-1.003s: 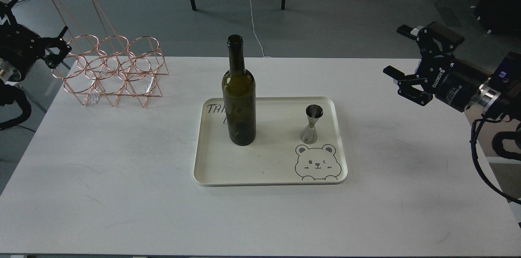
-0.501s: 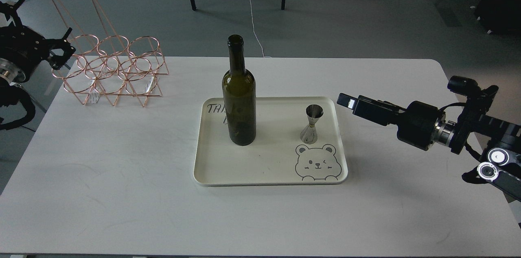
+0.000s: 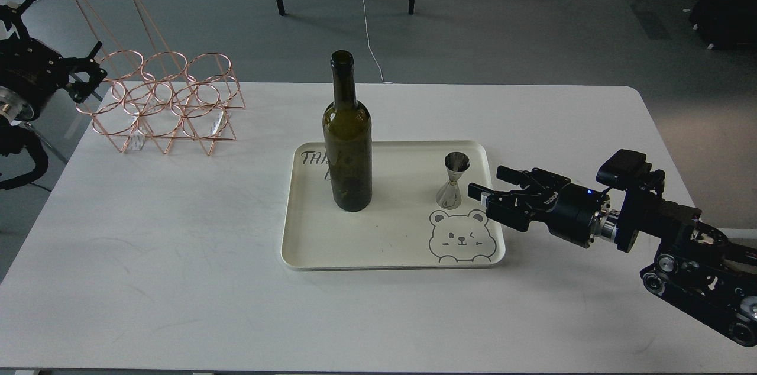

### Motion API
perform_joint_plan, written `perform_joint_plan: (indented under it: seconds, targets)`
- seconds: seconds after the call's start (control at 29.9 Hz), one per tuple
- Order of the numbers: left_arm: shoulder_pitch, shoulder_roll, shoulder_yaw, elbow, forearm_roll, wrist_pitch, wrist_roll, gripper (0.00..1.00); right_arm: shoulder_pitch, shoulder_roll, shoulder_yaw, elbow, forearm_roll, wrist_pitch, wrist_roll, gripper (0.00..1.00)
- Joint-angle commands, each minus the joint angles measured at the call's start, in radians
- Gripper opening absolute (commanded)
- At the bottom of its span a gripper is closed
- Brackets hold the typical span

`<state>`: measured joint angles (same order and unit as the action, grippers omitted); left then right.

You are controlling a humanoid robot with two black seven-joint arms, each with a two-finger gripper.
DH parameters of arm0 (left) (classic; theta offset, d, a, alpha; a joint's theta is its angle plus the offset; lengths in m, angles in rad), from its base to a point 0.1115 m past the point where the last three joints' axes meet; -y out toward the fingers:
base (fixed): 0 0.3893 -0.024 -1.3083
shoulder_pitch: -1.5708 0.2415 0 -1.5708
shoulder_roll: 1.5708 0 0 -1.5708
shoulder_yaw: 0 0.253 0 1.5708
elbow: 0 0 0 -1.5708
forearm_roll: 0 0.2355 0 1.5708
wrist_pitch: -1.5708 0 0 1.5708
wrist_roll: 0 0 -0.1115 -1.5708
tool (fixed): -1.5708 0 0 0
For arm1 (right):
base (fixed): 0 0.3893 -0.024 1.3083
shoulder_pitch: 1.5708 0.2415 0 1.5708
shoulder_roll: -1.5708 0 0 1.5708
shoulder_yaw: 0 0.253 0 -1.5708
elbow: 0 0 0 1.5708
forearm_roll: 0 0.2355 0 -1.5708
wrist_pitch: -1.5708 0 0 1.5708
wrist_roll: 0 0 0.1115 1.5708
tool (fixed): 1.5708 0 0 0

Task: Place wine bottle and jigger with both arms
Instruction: 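Lower the right gripper onto the metal jigger and close it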

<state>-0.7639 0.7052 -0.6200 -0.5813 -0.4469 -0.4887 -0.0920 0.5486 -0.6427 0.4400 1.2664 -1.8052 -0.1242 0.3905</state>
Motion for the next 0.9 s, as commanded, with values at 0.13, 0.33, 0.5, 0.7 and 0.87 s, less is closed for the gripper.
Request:
perform_joint_plan:
  seconds: [0.13, 0.33, 0.5, 0.7, 0.87]
  targets:
    - [-0.005, -0.001, -0.003, 0.011, 0.002, 0.0, -0.002, 0.99, 0.03, 0.115, -0.04, -0.131, -0.046, -0.04, 0.001, 0.76]
    - [-0.005, -0.001, -0.001, 0.014, 0.002, 0.0, 0.0, 0.99, 0.054, 0.185, -0.047, -0.226, -0.046, -0.052, 0.001, 0.69]
    - [-0.026, -0.001, 0.0, 0.014, 0.004, 0.0, 0.0, 0.99, 0.063, 0.251, -0.047, -0.294, -0.046, -0.055, -0.001, 0.63]
    - [-0.044, -0.004, 0.0, 0.017, 0.004, 0.0, 0.0, 0.99, 0.08, 0.288, -0.047, -0.332, -0.046, -0.054, -0.001, 0.52]
    - [-0.044, -0.003, 0.002, 0.017, 0.004, 0.0, 0.0, 0.99, 0.083, 0.293, -0.049, -0.338, -0.046, -0.054, -0.002, 0.39]
